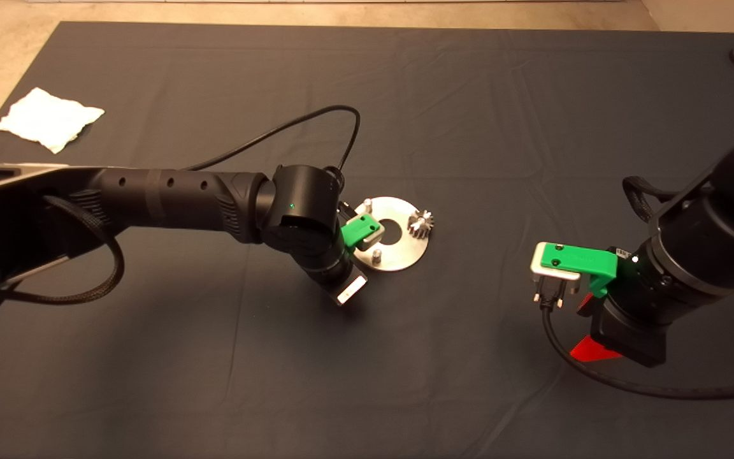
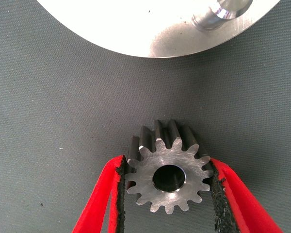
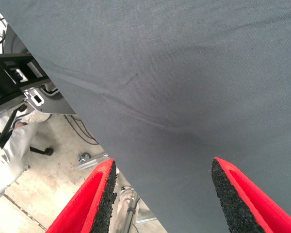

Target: Install three planetary gears onto the carrier pins

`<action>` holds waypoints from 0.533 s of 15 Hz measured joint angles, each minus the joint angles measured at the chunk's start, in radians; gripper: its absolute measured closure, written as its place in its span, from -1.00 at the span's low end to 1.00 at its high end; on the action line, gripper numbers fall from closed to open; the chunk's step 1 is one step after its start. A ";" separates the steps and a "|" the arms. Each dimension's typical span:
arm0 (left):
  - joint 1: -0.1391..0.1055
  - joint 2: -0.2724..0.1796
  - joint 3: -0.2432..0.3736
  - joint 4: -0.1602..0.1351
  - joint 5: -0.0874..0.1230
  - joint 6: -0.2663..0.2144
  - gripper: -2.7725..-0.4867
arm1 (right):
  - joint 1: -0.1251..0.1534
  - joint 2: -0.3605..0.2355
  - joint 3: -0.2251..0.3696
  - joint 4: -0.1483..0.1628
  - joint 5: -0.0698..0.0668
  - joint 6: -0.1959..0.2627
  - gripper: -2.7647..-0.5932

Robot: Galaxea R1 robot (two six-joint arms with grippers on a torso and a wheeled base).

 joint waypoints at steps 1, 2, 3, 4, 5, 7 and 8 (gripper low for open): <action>0.000 0.002 0.000 -0.004 0.000 0.002 0.61 | 0.000 0.000 0.000 0.000 0.000 0.000 0.22; -0.003 0.003 0.000 -0.009 -0.001 0.003 0.61 | 0.000 0.000 0.000 0.000 0.000 0.000 0.22; -0.013 0.003 0.000 -0.021 -0.001 0.010 0.61 | 0.000 0.000 -0.001 0.000 0.000 0.000 0.22; -0.030 0.003 0.000 -0.032 0.000 0.017 0.61 | 0.000 0.000 -0.002 0.000 0.000 0.000 0.22; -0.046 0.003 0.001 -0.044 0.000 0.020 0.61 | 0.000 0.000 -0.004 0.000 0.000 0.000 0.22; -0.073 0.003 0.001 -0.073 0.000 0.032 0.61 | 0.000 0.000 -0.009 0.000 0.000 -0.001 0.22; -0.083 0.004 0.001 -0.088 -0.001 0.041 0.61 | 0.000 0.000 -0.011 0.000 0.000 -0.001 0.22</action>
